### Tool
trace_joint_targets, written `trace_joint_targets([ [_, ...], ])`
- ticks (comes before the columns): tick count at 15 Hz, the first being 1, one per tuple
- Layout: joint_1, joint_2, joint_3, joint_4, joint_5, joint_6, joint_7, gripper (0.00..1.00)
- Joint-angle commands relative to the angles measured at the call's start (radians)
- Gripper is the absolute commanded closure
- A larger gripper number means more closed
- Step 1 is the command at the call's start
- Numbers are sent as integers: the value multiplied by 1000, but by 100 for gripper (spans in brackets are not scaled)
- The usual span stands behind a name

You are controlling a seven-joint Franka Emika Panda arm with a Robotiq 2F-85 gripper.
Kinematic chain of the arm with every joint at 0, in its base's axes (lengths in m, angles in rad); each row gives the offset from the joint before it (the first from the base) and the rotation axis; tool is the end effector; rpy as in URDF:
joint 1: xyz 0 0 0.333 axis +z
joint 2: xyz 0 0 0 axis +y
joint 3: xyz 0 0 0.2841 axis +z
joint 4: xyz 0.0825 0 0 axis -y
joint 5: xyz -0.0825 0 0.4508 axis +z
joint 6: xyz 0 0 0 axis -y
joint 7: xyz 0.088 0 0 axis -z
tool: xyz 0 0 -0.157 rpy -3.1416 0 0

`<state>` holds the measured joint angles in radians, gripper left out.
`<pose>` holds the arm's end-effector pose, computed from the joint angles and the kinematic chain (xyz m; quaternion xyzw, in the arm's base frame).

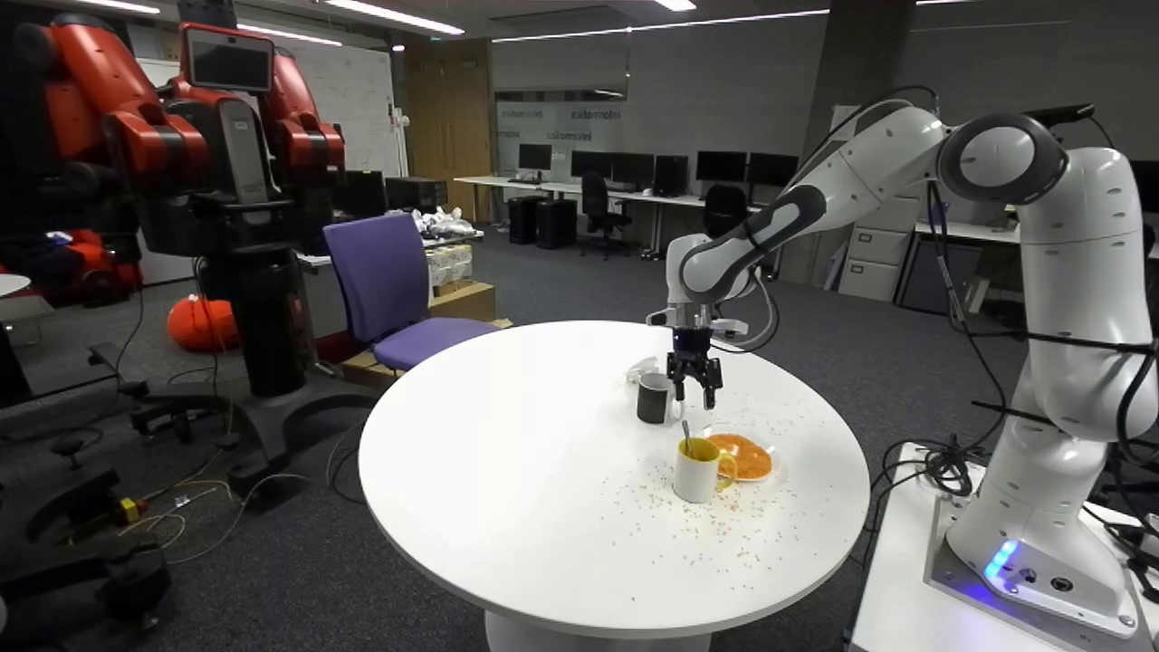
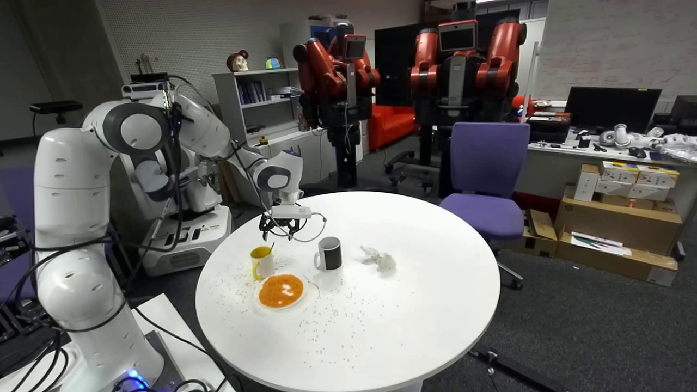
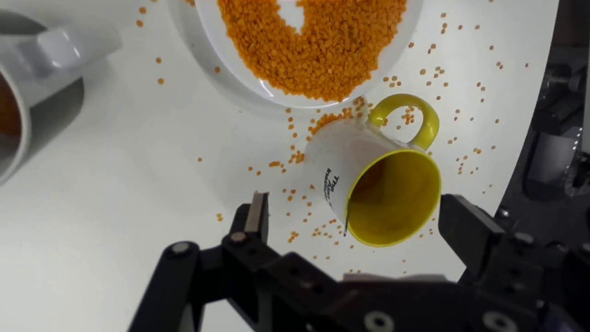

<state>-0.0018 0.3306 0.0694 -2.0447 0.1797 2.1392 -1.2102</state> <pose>0.5898 0.0574 0.1359 -0.8274 -0.5432 0.0551 0.1314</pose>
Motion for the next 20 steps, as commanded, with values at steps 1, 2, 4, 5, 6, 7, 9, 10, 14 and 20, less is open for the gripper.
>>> trace_joint_targets([
  [1, 20, 6, -12, -5, -55, 11, 231, 0],
  [2, 28, 11, -12, -3, -76, 13, 303, 0],
  [4, 42, 19, -6, -3, -116, 8, 434, 0],
  [5, 51, 25, -3, -2, -136, 0, 498, 0],
  [6, 52, 31, 3, -4, -146, 8, 534, 0],
  [7, 49, 39, 14, -3, -139, 14, 551, 0],
  [9, 30, 45, 40, -20, -104, 83, 536, 0],
  [10, 20, 49, 50, -25, -83, 109, 529, 0],
  [14, -14, 43, 73, -51, -59, 205, 471, 0],
  [20, -104, 47, 134, -50, 151, 162, 293, 0],
])
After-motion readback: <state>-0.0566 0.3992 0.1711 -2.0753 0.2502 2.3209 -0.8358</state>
